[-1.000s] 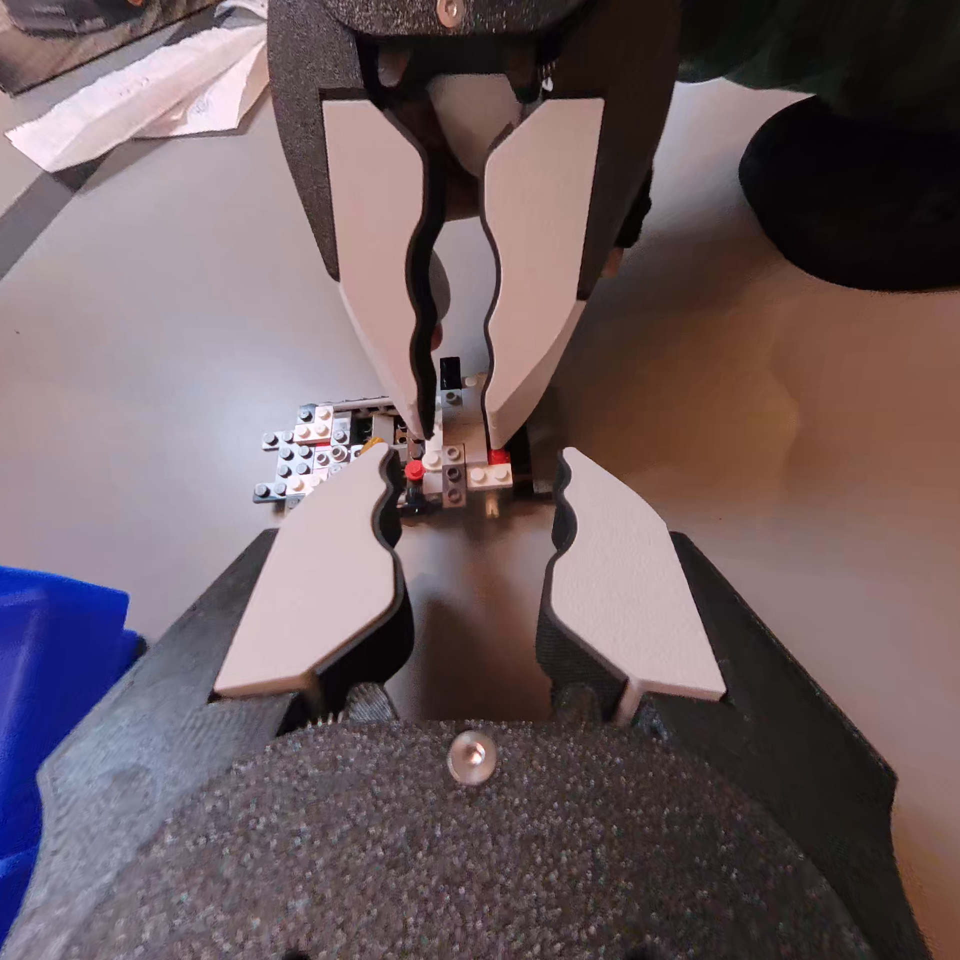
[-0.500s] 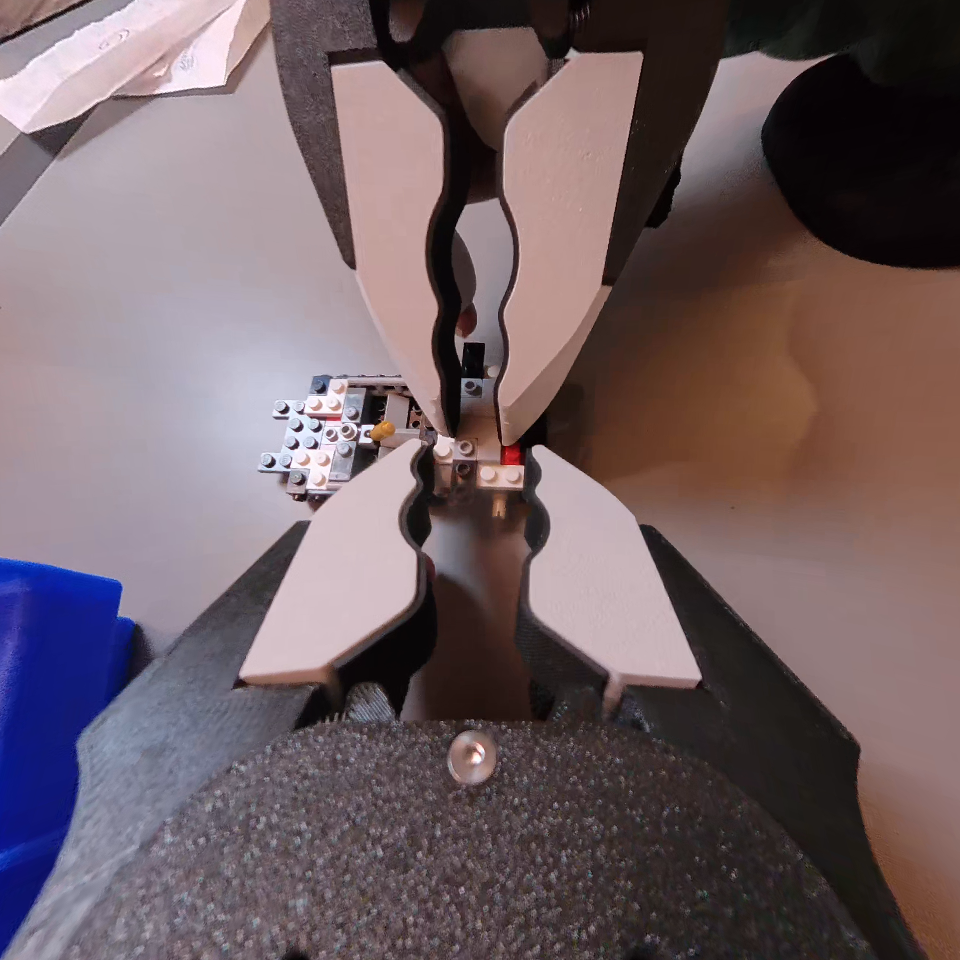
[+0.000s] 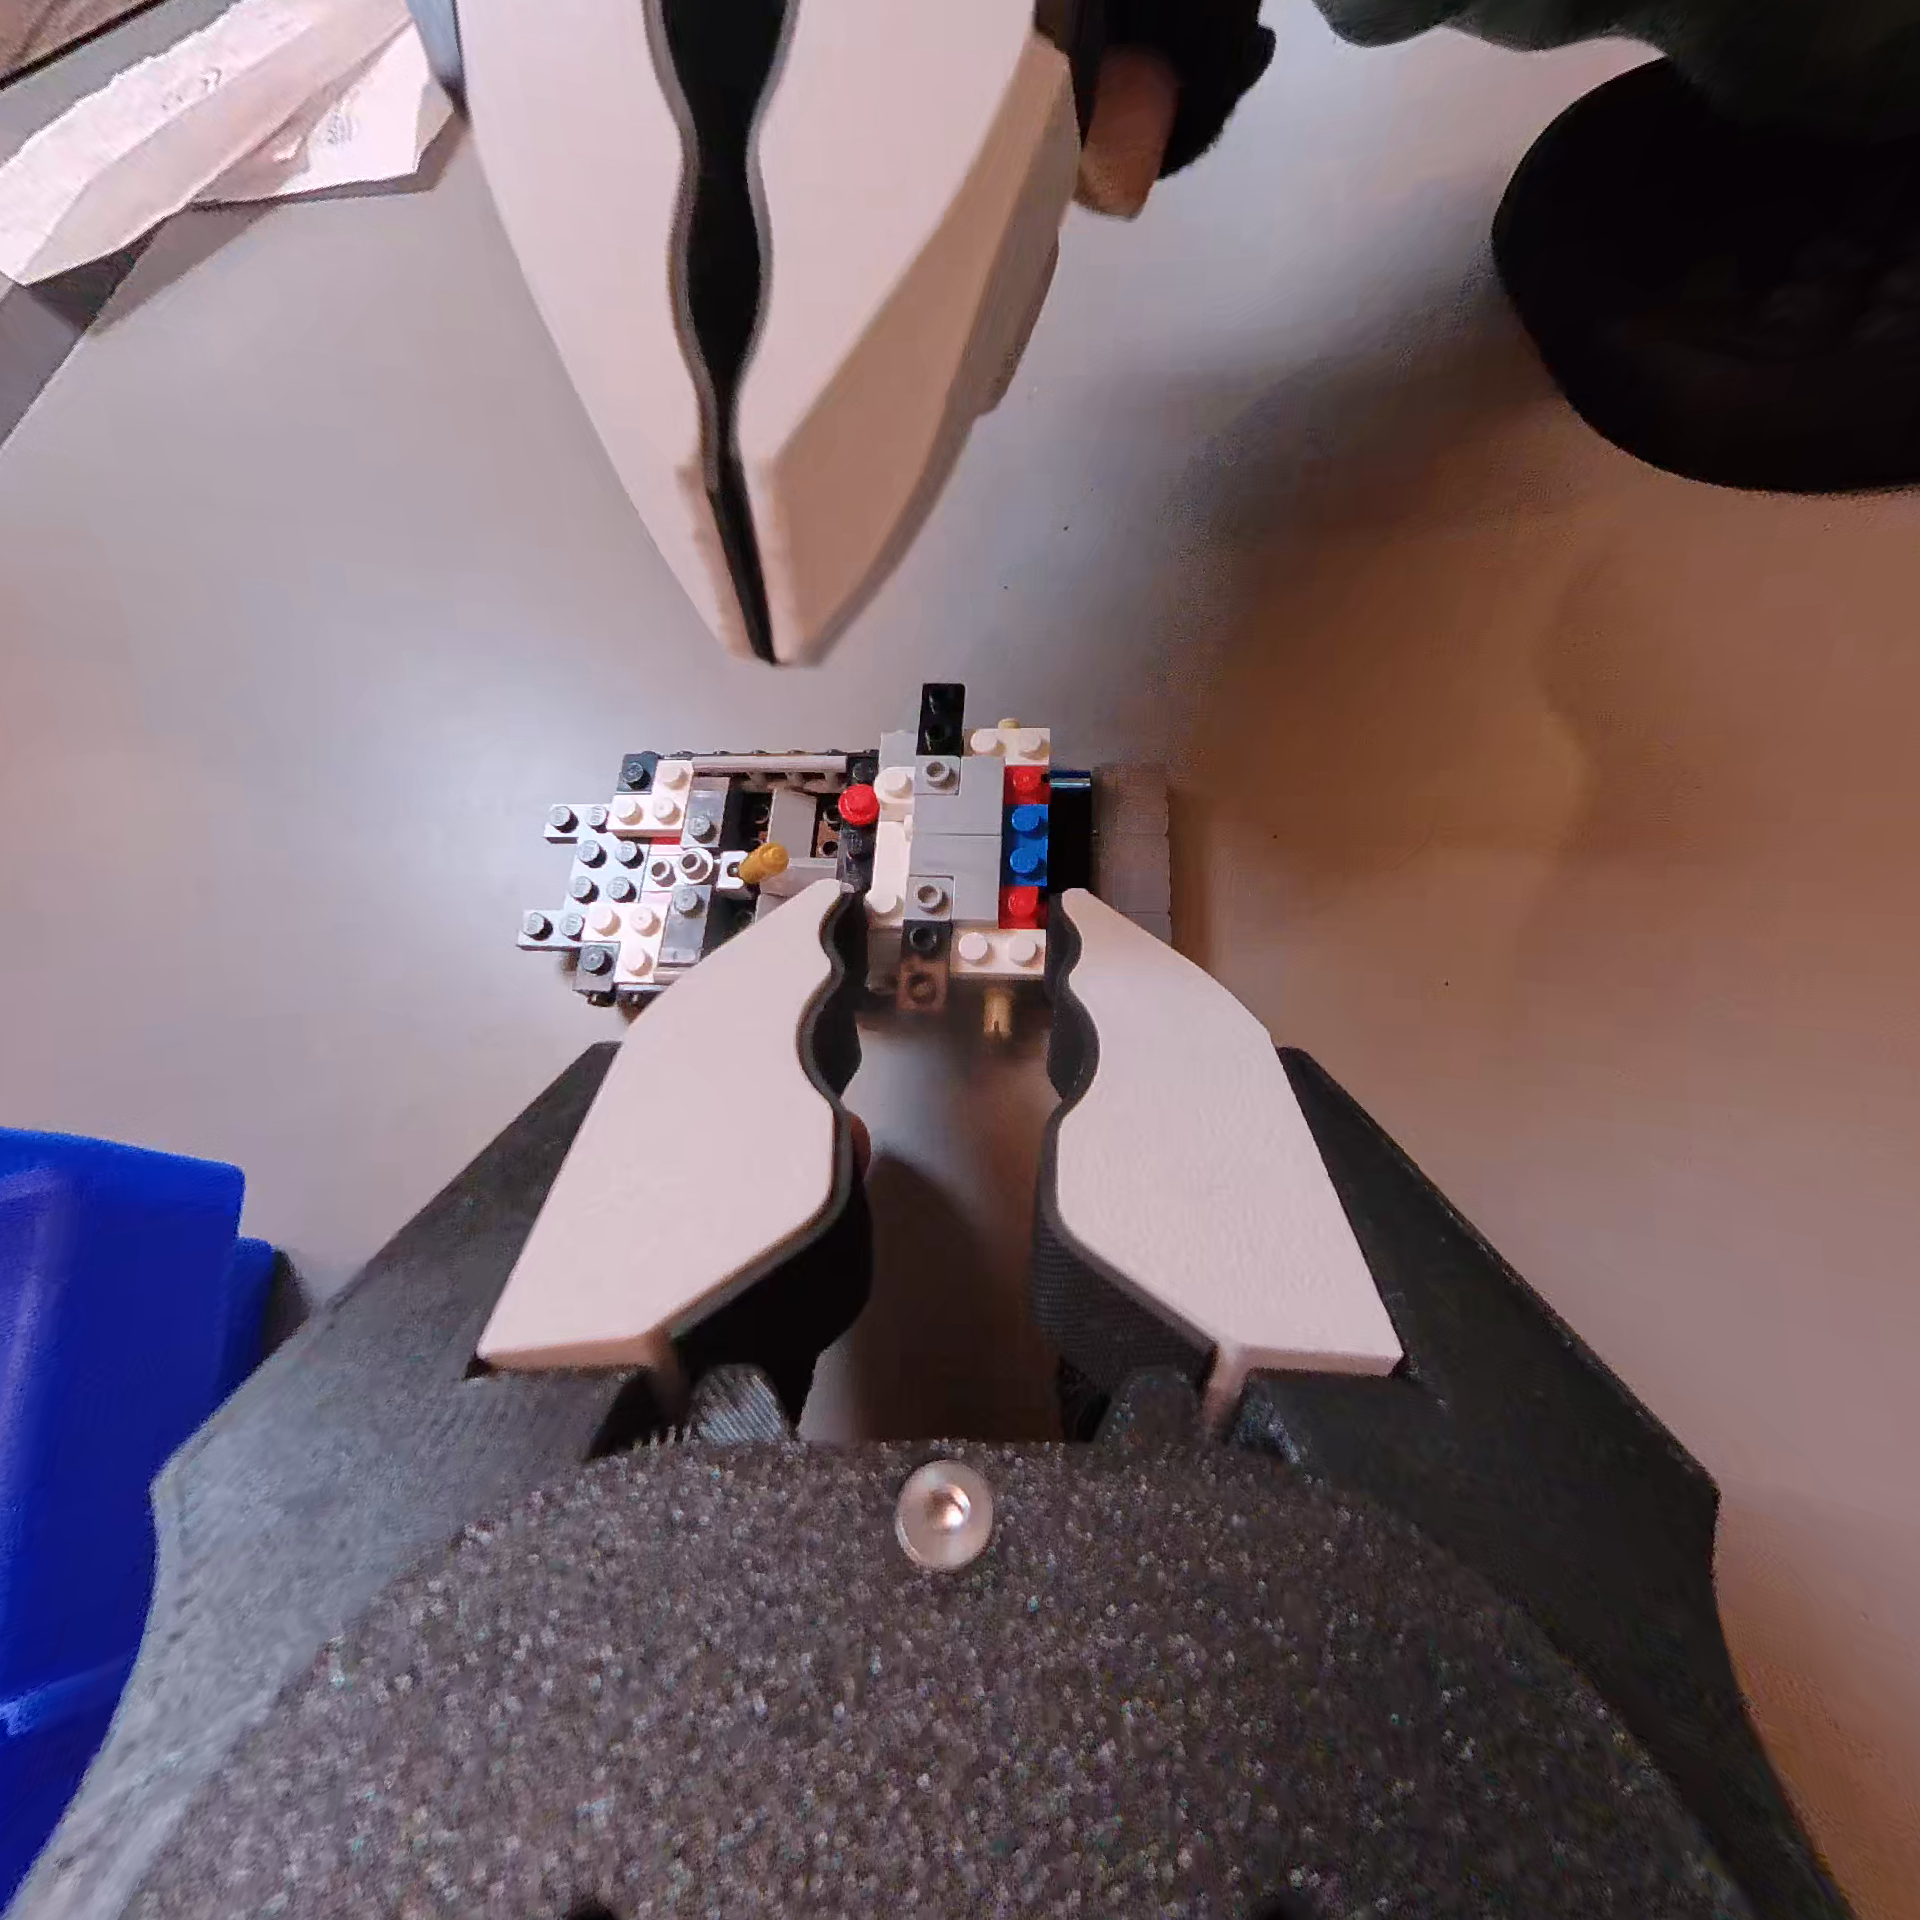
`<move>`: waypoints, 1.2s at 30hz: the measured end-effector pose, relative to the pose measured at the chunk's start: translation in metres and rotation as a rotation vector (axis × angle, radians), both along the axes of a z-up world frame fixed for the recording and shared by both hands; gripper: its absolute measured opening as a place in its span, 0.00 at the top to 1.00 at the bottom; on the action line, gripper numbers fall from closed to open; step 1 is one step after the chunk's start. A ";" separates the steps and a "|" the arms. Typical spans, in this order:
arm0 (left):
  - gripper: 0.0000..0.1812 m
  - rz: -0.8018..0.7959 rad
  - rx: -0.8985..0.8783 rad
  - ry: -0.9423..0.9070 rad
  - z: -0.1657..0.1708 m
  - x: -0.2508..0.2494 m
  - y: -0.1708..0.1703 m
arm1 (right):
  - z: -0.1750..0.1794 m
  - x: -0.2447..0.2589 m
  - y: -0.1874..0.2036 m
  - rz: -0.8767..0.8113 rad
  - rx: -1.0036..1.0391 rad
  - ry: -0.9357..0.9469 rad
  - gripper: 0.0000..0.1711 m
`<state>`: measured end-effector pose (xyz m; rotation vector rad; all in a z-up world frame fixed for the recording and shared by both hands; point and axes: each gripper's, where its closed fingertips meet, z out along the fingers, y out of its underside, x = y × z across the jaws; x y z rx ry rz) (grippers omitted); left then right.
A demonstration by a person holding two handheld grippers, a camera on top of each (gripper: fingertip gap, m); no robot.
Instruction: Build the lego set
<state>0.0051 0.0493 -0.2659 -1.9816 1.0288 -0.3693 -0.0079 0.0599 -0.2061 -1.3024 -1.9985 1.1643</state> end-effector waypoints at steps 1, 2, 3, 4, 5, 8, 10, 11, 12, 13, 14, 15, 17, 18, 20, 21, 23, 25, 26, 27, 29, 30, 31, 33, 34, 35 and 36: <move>0.82 -0.002 -0.004 -0.004 0.000 0.000 0.000 | -0.003 0.002 0.000 -0.006 0.004 -0.014 1.00; 0.82 -0.003 -0.004 -0.004 0.000 0.000 0.000 | -0.012 0.005 0.000 -0.010 0.044 -0.061 1.00; 0.82 -0.003 -0.003 -0.003 0.000 0.000 0.000 | -0.021 0.006 0.001 -0.017 0.100 -0.102 1.00; 0.82 -0.002 -0.002 -0.003 0.000 0.000 0.000 | -0.027 0.006 -0.002 -0.013 0.128 -0.127 0.98; 0.82 -0.001 -0.001 -0.004 0.000 0.000 0.000 | -0.033 0.008 -0.008 0.018 0.133 -0.168 0.91; 0.82 0.002 0.003 -0.006 0.000 0.000 0.000 | -0.050 0.008 -0.013 0.032 0.169 -0.255 0.90; 0.82 0.003 0.005 -0.005 0.000 0.000 0.000 | -0.050 0.007 -0.015 0.035 0.149 -0.266 0.90; 0.82 0.004 0.007 -0.007 0.000 0.000 0.000 | -0.051 0.007 -0.015 0.036 0.149 -0.275 0.90; 0.82 0.005 0.006 -0.008 0.000 0.000 0.000 | -0.051 0.007 -0.016 0.036 0.149 -0.284 0.91; 0.82 0.006 0.005 -0.009 0.000 0.000 0.000 | -0.051 0.007 -0.016 0.035 0.159 -0.289 0.91; 0.82 0.008 0.005 -0.012 0.000 0.000 0.000 | -0.051 0.007 -0.017 0.034 0.165 -0.296 0.91; 0.82 0.009 0.006 -0.012 0.000 0.000 0.000 | -0.051 0.008 -0.017 0.032 0.161 -0.307 0.91; 0.82 0.014 0.006 -0.012 0.000 0.000 0.000 | -0.052 0.007 -0.017 0.026 0.134 -0.329 0.91; 0.82 0.019 0.007 -0.011 0.000 0.000 0.000 | -0.053 0.006 -0.017 0.018 0.107 -0.347 0.91; 0.82 0.028 0.009 -0.008 0.000 0.000 0.000 | -0.054 0.006 -0.016 0.022 0.106 -0.361 0.91; 0.82 0.035 0.005 -0.012 0.000 0.000 0.000 | -0.053 0.005 -0.016 0.032 0.114 -0.351 0.91; 0.82 0.040 -0.001 -0.020 0.000 0.000 0.000 | -0.052 0.006 -0.018 0.048 0.068 -0.333 0.91; 0.82 0.042 -0.005 -0.026 0.000 0.001 -0.002 | -0.052 0.007 -0.019 0.058 0.014 -0.307 0.92; 0.82 0.046 -0.008 -0.031 0.000 0.001 -0.002 | -0.053 0.006 -0.017 0.057 -0.017 -0.289 0.92; 0.82 0.047 -0.011 -0.035 0.000 0.002 -0.002 | -0.050 0.003 -0.013 0.055 -0.039 -0.251 0.94; 0.81 0.084 0.019 -0.007 -0.001 -0.002 0.006 | -0.027 0.008 -0.049 0.201 -0.253 -0.193 0.98; 0.82 0.076 -0.008 -0.019 -0.001 -0.004 0.007 | -0.035 0.009 -0.045 0.189 -0.171 -0.215 1.00; 0.82 0.067 -0.009 -0.016 0.000 -0.005 0.006 | -0.030 0.006 -0.037 0.151 -0.144 -0.178 1.00; 0.82 0.066 -0.001 -0.016 0.000 -0.005 0.004 | -0.012 0.005 -0.018 0.076 -0.135 -0.107 1.00; 0.82 0.067 -0.004 -0.020 0.000 -0.005 0.004 | -0.010 0.006 -0.010 0.044 -0.104 -0.109 1.00; 0.82 0.064 -0.008 -0.023 0.000 -0.005 0.004 | -0.014 0.006 -0.004 0.014 -0.062 -0.128 0.97; 0.82 0.057 -0.006 -0.023 0.000 -0.005 0.004 | -0.022 0.007 -0.003 0.008 -0.023 -0.165 0.92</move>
